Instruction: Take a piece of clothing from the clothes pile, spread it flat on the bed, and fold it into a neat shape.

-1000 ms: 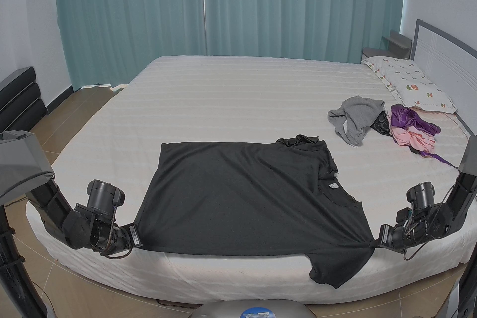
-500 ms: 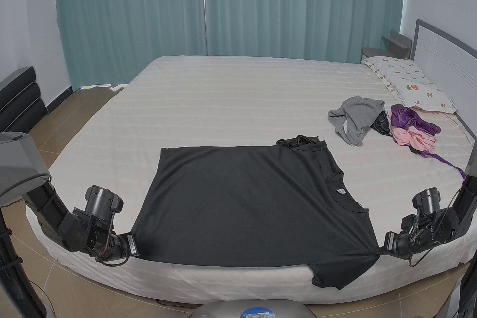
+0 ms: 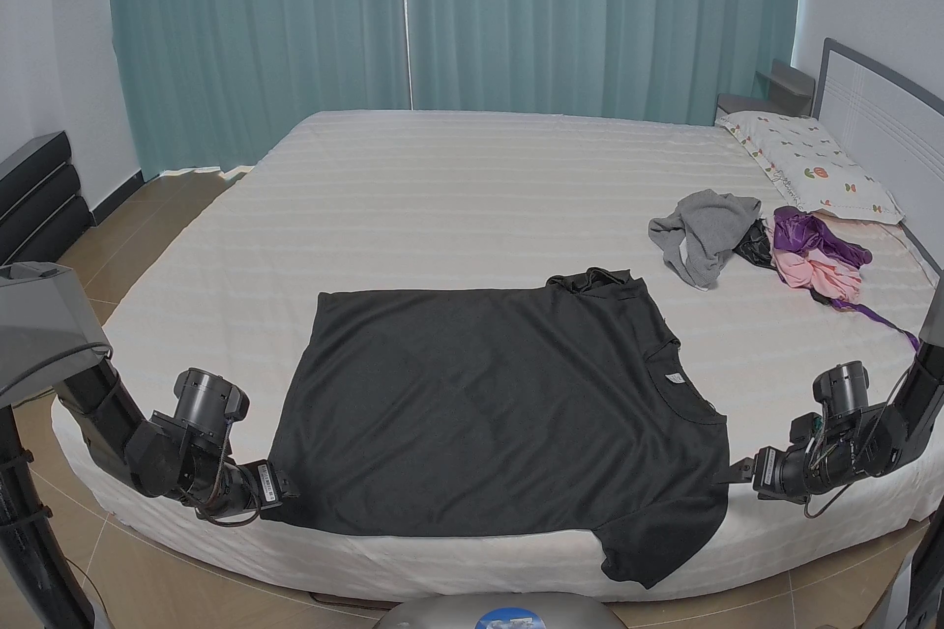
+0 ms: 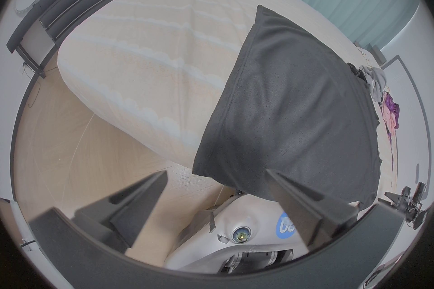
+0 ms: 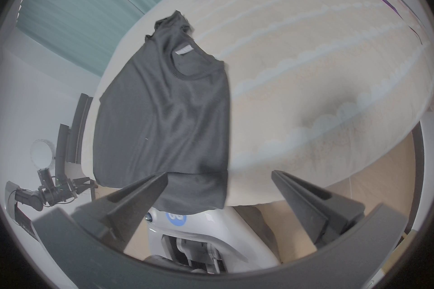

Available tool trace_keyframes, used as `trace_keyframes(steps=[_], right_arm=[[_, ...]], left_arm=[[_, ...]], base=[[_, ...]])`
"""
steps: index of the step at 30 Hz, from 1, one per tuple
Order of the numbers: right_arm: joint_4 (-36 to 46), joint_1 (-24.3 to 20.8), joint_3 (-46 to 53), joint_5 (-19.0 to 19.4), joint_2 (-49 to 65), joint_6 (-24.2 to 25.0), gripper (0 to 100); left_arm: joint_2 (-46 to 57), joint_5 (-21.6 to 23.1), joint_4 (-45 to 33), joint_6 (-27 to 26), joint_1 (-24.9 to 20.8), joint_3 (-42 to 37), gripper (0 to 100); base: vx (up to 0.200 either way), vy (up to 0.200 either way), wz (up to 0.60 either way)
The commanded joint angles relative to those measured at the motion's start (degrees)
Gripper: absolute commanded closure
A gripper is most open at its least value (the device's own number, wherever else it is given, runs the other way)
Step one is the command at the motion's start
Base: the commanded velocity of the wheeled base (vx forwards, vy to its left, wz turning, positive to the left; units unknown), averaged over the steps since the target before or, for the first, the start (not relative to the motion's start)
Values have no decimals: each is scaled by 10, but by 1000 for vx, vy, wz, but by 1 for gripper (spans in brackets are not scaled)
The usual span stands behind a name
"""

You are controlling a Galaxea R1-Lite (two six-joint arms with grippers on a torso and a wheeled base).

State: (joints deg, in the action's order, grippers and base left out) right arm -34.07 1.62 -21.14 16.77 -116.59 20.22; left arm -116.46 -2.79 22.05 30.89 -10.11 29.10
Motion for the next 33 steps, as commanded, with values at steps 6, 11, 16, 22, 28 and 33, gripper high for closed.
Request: trace_keyframes(steps=[6, 11, 16, 22, 28, 33], right_arm=[[-4, -71, -90, 13, 36, 128, 0], [-37, -72, -87, 12, -5, 168, 0], [-101, -64, -87, 14, -22, 215, 0], [-123, -65, -87, 15, -24, 272, 0], [-125, -67, -87, 15, -26, 276, 0], [-126, -65, -87, 14, -25, 276, 0]], left_arm=[[44, 17, 3, 44, 6, 30, 0], [48, 16, 16, 63, 5, 39, 0], [50, 14, 33, 85, 10, 45, 0], [46, 17, 31, 88, 16, 47, 0], [43, 18, 31, 88, 22, 51, 0], [43, 19, 33, 87, 21, 49, 0]], base=[[0, 0, 0], [0, 0, 0], [0, 0, 0], [0, 100, 0], [0, 200, 0], [0, 0, 0]])
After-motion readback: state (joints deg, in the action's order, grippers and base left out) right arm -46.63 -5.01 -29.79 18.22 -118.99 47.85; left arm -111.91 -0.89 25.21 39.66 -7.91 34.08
